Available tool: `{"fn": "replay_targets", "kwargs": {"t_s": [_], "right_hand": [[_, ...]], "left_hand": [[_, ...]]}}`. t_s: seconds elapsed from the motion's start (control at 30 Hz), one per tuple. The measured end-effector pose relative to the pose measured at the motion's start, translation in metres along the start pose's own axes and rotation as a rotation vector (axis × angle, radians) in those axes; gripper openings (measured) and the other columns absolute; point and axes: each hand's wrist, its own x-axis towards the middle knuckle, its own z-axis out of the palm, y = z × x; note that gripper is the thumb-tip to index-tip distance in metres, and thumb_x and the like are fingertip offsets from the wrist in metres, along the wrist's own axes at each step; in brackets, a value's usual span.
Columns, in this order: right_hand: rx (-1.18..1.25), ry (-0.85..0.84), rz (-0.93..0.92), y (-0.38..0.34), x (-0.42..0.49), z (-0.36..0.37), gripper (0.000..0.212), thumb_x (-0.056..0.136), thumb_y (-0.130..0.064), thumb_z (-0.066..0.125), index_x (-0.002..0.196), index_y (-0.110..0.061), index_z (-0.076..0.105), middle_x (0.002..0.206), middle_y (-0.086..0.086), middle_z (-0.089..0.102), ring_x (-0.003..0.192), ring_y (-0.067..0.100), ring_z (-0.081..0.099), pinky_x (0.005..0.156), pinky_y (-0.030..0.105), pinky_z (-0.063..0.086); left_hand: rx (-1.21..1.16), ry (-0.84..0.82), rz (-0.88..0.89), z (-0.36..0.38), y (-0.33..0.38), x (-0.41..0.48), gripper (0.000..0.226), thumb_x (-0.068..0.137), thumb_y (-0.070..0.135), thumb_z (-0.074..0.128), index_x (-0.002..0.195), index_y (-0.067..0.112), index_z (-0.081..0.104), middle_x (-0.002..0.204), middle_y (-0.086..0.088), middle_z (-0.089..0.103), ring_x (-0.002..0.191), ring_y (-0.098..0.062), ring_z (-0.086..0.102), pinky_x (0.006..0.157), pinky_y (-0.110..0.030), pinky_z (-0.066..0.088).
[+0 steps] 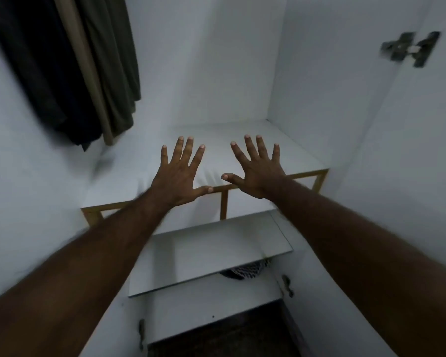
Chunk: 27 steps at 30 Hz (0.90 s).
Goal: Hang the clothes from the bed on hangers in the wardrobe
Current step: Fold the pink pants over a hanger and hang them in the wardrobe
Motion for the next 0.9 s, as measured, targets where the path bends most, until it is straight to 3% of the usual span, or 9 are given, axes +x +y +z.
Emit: {"fn": "replay_targets", "kwargs": {"t_s": [0.17,0.3,0.43,0.63,0.9], "right_hand": [[-0.049,0.027,0.112,0.005,-0.062,0.01,0.093,0.083,-0.084,0.012,0.154,-0.031,-0.015,0.162,0.009,-0.02,0.148,0.033,-0.021,0.114,0.066,-0.007],[-0.016,-0.039,0.241,0.012,-0.129,0.023,0.093,0.084,-0.083,0.014,0.154,-0.03,-0.016,0.162,0.009,-0.02,0.148,0.033,-0.019,0.115,0.065,-0.008],[0.02,-0.116,0.386,0.014,-0.214,0.043,0.093,0.085,-0.083,0.017,0.155,-0.03,-0.013,0.163,0.01,-0.017,0.149,0.033,-0.016,0.114,0.067,-0.006],[0.102,-0.266,0.692,0.002,-0.401,0.065,0.091,0.086,-0.082,0.017,0.154,-0.031,-0.015,0.162,0.01,-0.018,0.149,0.033,-0.016,0.114,0.066,-0.006],[0.117,-0.247,1.183,-0.081,-0.672,0.037,0.091,0.084,-0.083,0.022,0.156,-0.033,-0.005,0.164,0.009,-0.01,0.151,0.033,-0.005,0.115,0.066,0.003]], "left_hand": [[-0.087,0.062,0.077,0.029,0.036,-0.024,0.109,0.076,0.087,0.019,0.156,0.015,0.001,0.162,-0.016,-0.006,0.149,-0.035,-0.008,0.113,-0.064,-0.002],[-0.137,0.065,0.187,0.038,0.085,-0.044,0.109,0.077,0.083,0.032,0.155,0.013,0.003,0.162,-0.019,-0.001,0.149,-0.036,-0.003,0.113,-0.066,0.003],[-0.177,-0.021,0.341,0.039,0.148,-0.073,0.107,0.078,0.081,0.028,0.156,0.013,0.003,0.162,-0.019,-0.001,0.149,-0.036,-0.005,0.113,-0.067,0.005],[-0.219,-0.152,0.552,0.032,0.271,-0.159,0.104,0.084,0.073,0.044,0.155,0.016,-0.006,0.162,-0.018,-0.006,0.149,-0.036,-0.009,0.114,-0.063,-0.002],[-0.201,-0.21,0.964,-0.032,0.424,-0.349,0.099,0.088,0.063,0.05,0.155,0.018,-0.008,0.162,-0.016,-0.003,0.149,-0.033,-0.003,0.115,-0.061,0.008]]}}
